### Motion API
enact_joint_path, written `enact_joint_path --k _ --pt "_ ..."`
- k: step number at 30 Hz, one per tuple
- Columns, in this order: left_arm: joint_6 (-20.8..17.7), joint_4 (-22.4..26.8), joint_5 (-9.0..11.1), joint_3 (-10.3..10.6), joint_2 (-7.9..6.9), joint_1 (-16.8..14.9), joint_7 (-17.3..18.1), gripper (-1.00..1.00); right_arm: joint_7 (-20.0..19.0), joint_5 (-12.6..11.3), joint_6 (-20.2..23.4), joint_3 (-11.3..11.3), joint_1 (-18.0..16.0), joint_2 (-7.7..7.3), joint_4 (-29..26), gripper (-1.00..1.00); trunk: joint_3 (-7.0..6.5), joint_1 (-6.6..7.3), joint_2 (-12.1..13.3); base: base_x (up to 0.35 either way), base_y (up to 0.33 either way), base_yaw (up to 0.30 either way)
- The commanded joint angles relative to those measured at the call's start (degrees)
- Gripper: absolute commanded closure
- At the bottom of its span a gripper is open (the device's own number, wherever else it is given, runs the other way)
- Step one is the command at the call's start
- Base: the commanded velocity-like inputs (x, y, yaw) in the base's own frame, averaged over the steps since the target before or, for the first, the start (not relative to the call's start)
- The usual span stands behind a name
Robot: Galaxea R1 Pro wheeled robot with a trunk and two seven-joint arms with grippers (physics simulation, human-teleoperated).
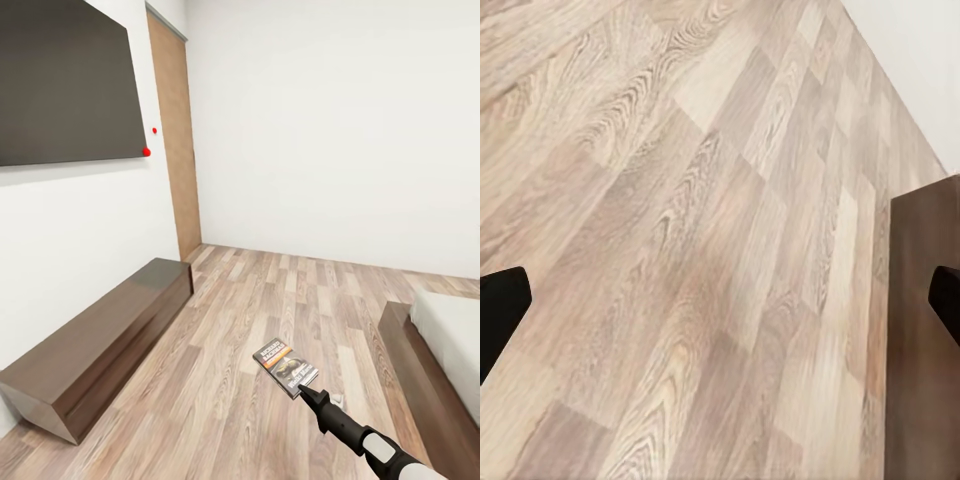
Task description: In the bedroom, move the book from the bed onto either nightstand, and place the two sandals side by side next to the bed.
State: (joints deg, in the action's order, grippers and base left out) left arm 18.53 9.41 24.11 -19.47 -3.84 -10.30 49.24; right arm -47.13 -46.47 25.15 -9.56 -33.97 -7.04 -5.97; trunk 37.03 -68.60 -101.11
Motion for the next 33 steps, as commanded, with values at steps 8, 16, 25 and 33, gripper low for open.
enact_joint_path --k 8,16,25,33 --pt "0.28 -0.09 0.32 0.20 -0.03 -0.04 0.16 -1.00 -0.07 -0.09 0.60 -0.70 -0.05 0.01 -0.01 1.00 0.06 -0.02 -0.02 0.217 0.000 -0.124" --pt "0.29 -0.09 0.32 0.17 -0.06 -0.05 0.16 -1.00 -0.07 -0.08 0.58 -0.69 -0.05 0.01 -0.01 1.00 0.06 -0.02 -0.02 0.217 0.000 -0.136" --pt "0.28 -0.09 0.32 0.14 -0.11 -0.03 0.16 -1.00 -0.07 -0.10 0.55 -0.68 -0.05 0.01 -0.03 1.00 0.06 -0.02 -0.02 0.217 0.000 -0.138" --pt "0.28 -0.09 0.32 0.13 -0.11 -0.05 0.21 -1.00 -0.07 -0.08 0.59 -0.69 -0.05 0.01 -0.03 1.00 0.06 -0.02 -0.02 0.217 0.000 -0.138"
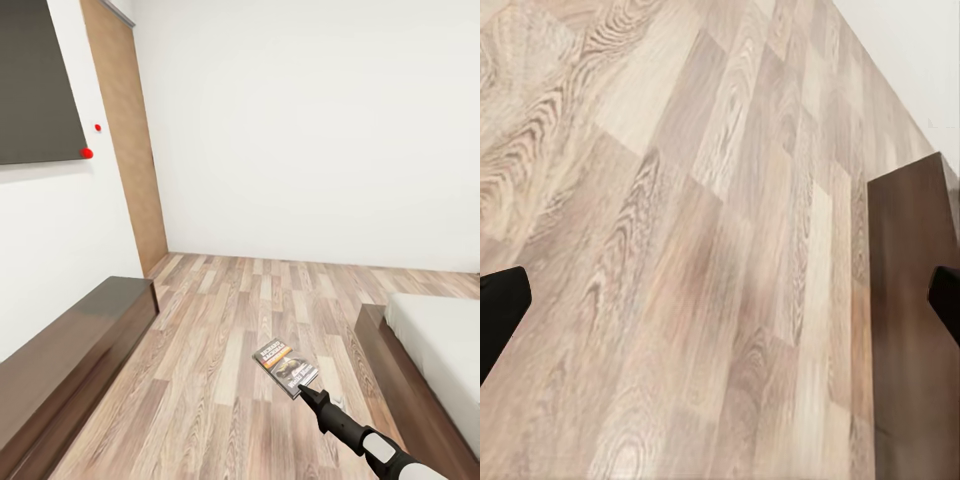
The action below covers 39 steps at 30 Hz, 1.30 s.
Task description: In the bedroom, move the book from the bed onto either nightstand, and place the two sandals side by side next to the bed.
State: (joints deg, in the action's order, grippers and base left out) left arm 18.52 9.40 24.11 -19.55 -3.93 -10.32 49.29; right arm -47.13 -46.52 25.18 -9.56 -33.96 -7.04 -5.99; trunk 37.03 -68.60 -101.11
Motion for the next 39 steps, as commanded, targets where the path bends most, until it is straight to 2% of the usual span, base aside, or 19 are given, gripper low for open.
enact_joint_path --k 1,24,39 --pt "0.29 -0.09 0.32 0.21 -0.03 -0.04 0.16 -1.00 -0.07 -0.04 0.56 -0.69 -0.05 0.01 0.00 1.00 0.06 -0.02 -0.02 0.217 0.000 -0.138" --pt "0.29 -0.09 0.32 0.22 -0.03 -0.02 0.19 -1.00 -0.07 -0.06 0.56 -0.72 -0.05 0.01 0.01 1.00 0.06 -0.02 -0.02 0.217 0.000 -0.134" --pt "0.29 -0.09 0.32 0.21 -0.03 -0.02 0.13 -1.00 -0.07 -0.01 0.57 -0.71 -0.05 0.01 0.01 1.00 0.06 -0.02 -0.02 0.217 0.000 -0.075"
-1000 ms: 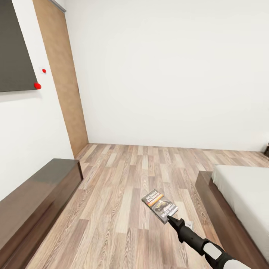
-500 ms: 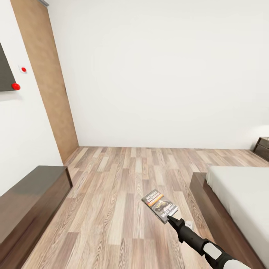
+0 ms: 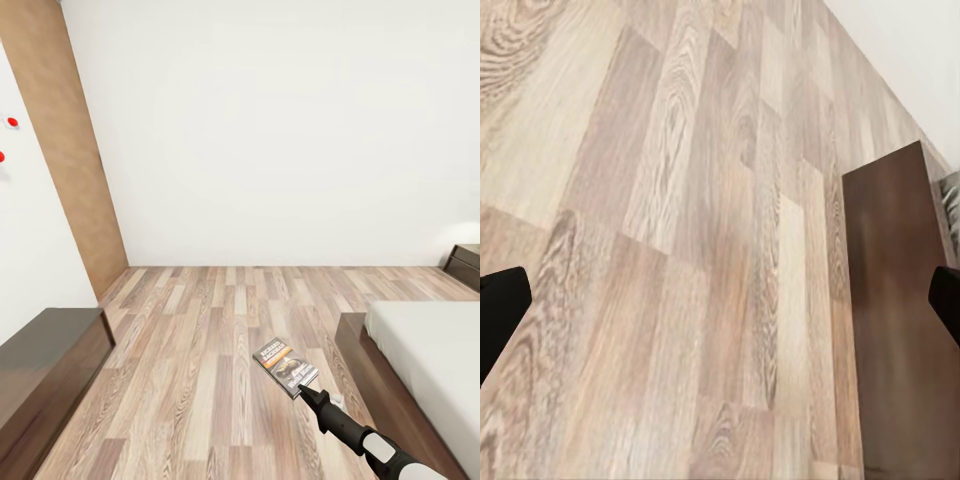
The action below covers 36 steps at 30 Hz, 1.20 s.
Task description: In the bedroom, move the book from the bed onto either nightstand, and place the two sandals side by side next to the bed.
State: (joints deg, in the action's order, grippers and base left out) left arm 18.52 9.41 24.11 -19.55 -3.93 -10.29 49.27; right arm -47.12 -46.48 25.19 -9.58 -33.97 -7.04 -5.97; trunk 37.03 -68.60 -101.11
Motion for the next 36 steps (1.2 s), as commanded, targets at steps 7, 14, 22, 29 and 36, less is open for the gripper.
enact_joint_path --k 7,14,22,29,36 --pt "0.29 -0.10 0.32 0.21 0.02 -0.02 0.13 -1.00 -0.08 -0.04 0.57 -0.69 -0.04 0.01 0.00 1.00 0.05 -0.02 -0.02 0.217 0.000 -0.008" --pt "0.29 -0.10 0.32 0.21 0.04 -0.06 0.13 -1.00 -0.08 -0.05 0.54 -0.68 -0.04 0.01 0.00 1.00 0.05 -0.02 -0.02 0.217 0.000 -0.001" --pt "0.29 -0.10 0.32 0.22 0.04 -0.06 0.12 -1.00 -0.08 -0.01 0.55 -0.62 -0.04 0.01 -0.05 1.00 0.05 -0.02 -0.02 0.217 0.000 0.000" --pt "0.29 -0.10 0.32 0.22 0.00 -0.07 0.12 -1.00 -0.08 -0.01 0.56 -0.61 -0.04 0.01 -0.03 1.00 0.05 -0.02 -0.02 0.217 0.000 0.000" --pt "0.29 -0.10 0.32 0.21 -0.02 -0.06 0.12 -1.00 -0.08 -0.01 0.57 -0.61 -0.04 0.01 -0.03 1.00 0.05 -0.02 -0.02 0.217 0.000 0.000"
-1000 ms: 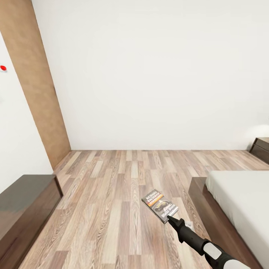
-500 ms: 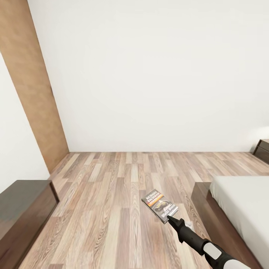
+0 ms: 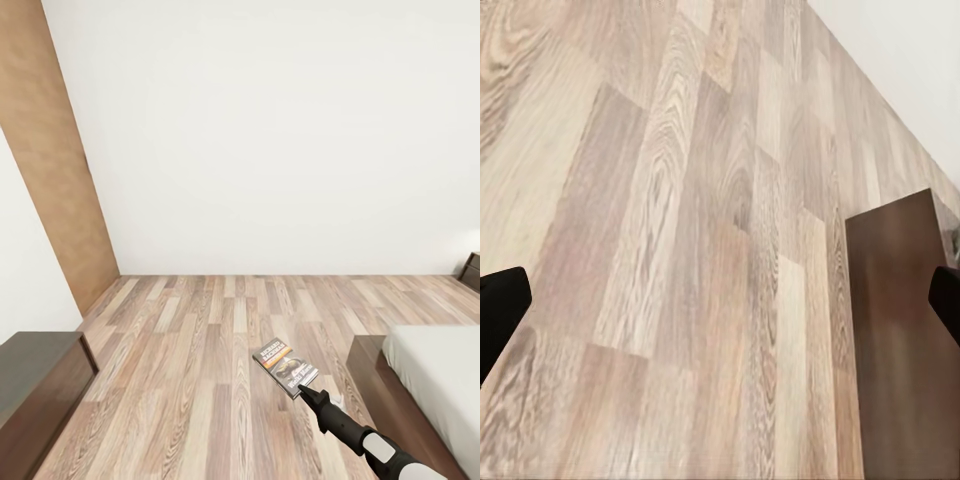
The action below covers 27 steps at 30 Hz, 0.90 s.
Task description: In the bedroom, move the book from the bed onto either nightstand, and place the two sandals side by side next to the bed.
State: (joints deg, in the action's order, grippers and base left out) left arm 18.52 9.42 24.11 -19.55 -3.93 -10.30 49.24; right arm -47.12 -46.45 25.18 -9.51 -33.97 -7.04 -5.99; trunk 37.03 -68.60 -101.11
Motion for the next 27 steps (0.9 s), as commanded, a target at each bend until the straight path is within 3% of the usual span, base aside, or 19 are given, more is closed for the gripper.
enact_joint_path --k 1,27 --pt "0.29 -0.10 0.32 0.22 -0.03 -0.04 0.15 -1.00 -0.08 -0.04 0.57 -0.69 -0.04 0.01 0.00 1.00 0.05 -0.02 -0.02 0.217 0.000 0.000" --pt "0.29 -0.10 0.32 0.22 -0.03 -0.02 0.15 -1.00 -0.08 -0.09 0.57 -0.76 -0.04 -0.03 0.27 1.00 0.05 -0.02 -0.02 0.217 0.000 0.000"
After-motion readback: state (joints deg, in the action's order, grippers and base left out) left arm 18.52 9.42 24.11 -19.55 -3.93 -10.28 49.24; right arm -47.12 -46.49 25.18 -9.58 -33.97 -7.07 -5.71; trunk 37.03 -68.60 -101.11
